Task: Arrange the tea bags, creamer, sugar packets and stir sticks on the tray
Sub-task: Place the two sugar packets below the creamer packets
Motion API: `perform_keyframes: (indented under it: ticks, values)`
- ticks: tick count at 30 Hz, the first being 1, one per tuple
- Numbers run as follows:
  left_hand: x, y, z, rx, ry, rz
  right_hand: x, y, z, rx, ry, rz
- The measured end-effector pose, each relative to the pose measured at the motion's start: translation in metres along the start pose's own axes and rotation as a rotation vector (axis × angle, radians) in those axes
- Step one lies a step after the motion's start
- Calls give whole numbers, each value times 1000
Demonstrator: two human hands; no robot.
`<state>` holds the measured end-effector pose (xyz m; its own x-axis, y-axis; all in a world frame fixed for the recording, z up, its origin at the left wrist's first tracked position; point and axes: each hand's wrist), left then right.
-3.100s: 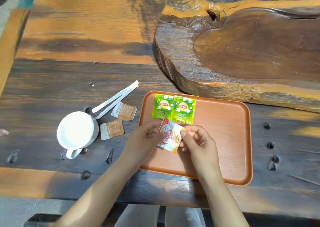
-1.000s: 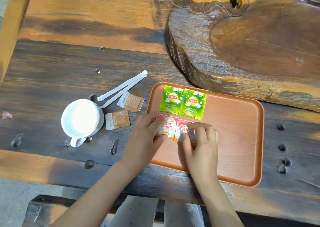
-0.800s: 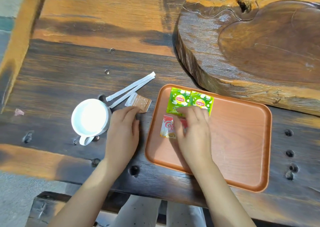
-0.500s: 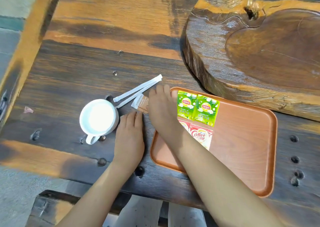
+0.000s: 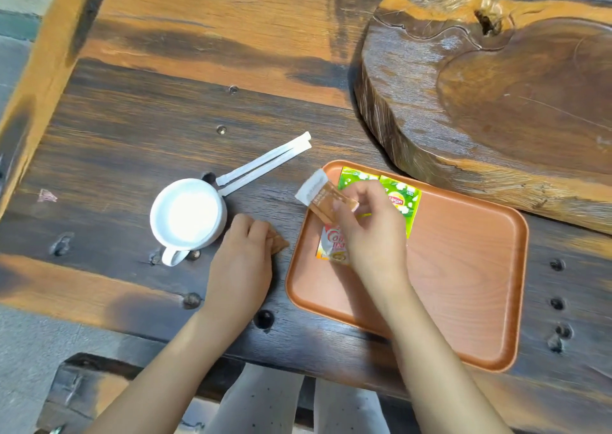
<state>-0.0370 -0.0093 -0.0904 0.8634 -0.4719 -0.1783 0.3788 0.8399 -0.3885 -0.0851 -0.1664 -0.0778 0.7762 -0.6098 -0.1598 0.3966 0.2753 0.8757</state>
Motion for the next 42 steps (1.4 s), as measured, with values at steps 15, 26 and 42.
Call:
perform_keyframes:
  ticks: [15, 26, 42]
  values:
    - [7, -2, 20, -1110, 177, 512, -91, -49, 13, -407, 137, 7]
    - [2, -11, 13, -1009, 210, 498, -97, -57, 4, -559, 184, 258]
    - [-10, -40, 13, -1019, 562, 227, -70, -30, 27, 395, 149, -263]
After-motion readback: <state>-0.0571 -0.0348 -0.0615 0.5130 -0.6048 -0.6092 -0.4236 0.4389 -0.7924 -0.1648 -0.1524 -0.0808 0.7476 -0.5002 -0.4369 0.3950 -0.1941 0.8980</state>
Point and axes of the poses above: each hand's wrist, its own x-axis towards the middle knuckle, its own z-axis out of the back of the hand, y = z × x, and after that the axes turned 1 degree about y, right-handed
